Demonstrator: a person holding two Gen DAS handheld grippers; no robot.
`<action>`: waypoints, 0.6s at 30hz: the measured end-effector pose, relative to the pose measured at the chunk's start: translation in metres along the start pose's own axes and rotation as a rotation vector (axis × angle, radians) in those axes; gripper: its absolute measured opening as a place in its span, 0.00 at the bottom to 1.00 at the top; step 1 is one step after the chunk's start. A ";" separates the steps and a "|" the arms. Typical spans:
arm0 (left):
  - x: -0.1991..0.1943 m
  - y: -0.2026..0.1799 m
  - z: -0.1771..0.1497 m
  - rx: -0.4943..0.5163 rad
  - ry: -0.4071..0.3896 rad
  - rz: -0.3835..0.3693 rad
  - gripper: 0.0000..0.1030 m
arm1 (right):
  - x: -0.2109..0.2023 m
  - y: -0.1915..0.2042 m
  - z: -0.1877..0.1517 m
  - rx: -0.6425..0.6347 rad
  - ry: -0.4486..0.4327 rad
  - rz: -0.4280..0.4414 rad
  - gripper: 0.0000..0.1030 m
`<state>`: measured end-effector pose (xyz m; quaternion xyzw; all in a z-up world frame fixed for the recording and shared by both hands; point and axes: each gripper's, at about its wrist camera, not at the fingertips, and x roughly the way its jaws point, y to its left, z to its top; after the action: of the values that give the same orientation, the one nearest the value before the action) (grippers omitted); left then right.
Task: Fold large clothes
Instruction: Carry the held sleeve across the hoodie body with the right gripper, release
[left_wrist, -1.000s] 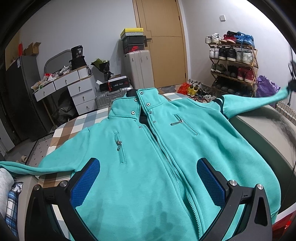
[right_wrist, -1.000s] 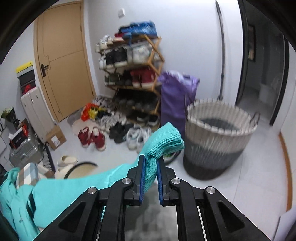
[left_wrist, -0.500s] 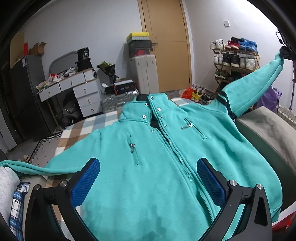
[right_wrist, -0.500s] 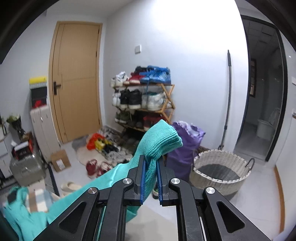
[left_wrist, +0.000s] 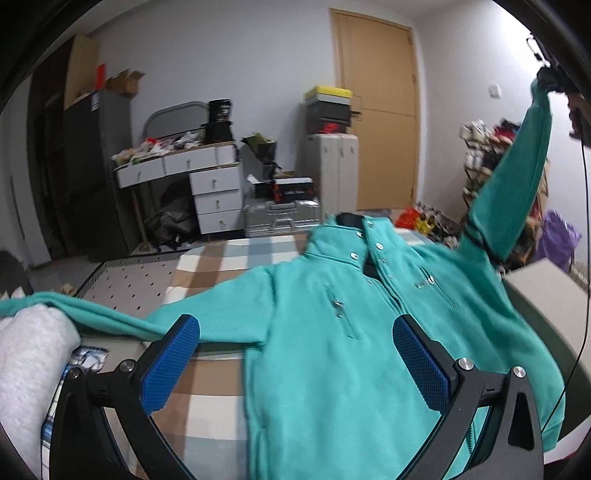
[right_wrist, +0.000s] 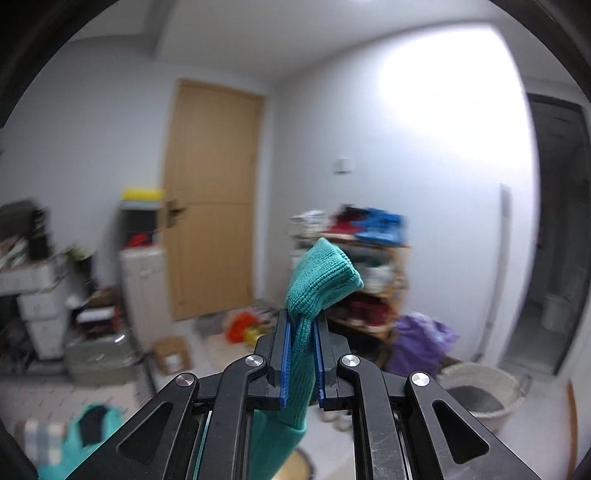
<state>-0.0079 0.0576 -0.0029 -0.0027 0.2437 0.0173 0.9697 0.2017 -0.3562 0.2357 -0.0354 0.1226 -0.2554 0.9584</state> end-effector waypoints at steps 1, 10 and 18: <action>-0.001 0.007 0.001 -0.025 -0.003 -0.001 0.99 | -0.002 0.016 -0.003 -0.024 0.008 0.036 0.10; -0.006 0.045 0.006 -0.164 -0.058 0.044 0.99 | -0.043 0.225 -0.089 -0.170 0.204 0.578 0.10; -0.009 0.072 0.002 -0.299 -0.098 0.128 0.99 | -0.039 0.368 -0.258 -0.035 0.657 1.006 0.10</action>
<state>-0.0172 0.1288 0.0030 -0.1303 0.1904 0.1153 0.9661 0.2807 -0.0196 -0.0533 0.0922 0.4183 0.2339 0.8728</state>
